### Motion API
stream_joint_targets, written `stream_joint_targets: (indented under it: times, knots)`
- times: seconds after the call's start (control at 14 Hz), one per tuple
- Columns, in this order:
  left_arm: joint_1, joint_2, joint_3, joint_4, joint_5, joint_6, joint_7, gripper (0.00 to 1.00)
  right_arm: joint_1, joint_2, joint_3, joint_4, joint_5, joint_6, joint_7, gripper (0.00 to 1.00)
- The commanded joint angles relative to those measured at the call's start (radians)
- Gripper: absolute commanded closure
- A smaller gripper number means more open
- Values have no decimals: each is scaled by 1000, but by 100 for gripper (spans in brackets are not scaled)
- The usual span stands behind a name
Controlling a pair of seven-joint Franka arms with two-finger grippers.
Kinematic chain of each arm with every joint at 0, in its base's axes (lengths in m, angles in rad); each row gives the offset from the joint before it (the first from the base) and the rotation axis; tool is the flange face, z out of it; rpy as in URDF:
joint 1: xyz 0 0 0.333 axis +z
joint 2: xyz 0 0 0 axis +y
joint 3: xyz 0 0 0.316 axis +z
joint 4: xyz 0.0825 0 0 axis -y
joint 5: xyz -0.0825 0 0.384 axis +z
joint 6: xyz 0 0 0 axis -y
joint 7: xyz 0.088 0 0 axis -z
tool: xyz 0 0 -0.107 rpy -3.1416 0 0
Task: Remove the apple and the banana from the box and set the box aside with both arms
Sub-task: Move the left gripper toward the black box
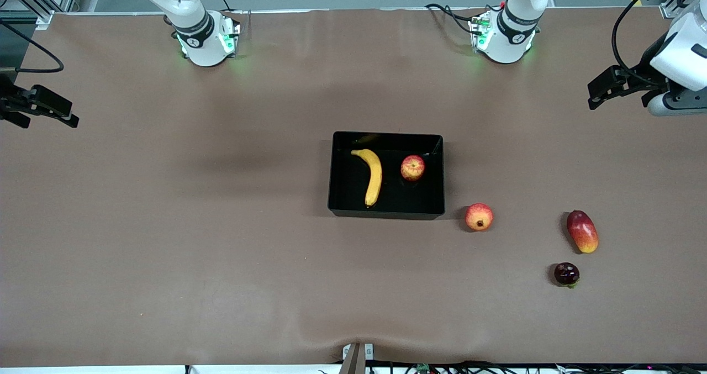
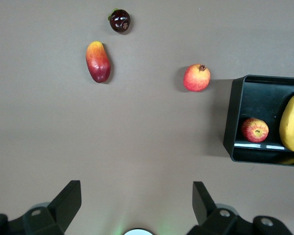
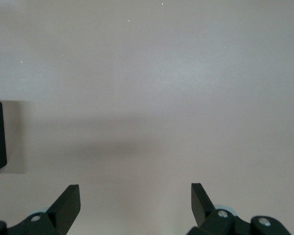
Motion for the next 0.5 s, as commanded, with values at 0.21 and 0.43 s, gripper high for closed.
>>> stream_joint_targets:
  times: [0.21, 0.43]
  knots:
    - [3, 8, -3, 12, -16, -10, 9, 0, -10, -5, 6, -3, 1, -4, -4, 0]
    - [-1, 11, -3, 20, -7, -10, 3, 0, -10, -5, 6, -3, 1, -4, -4, 0]
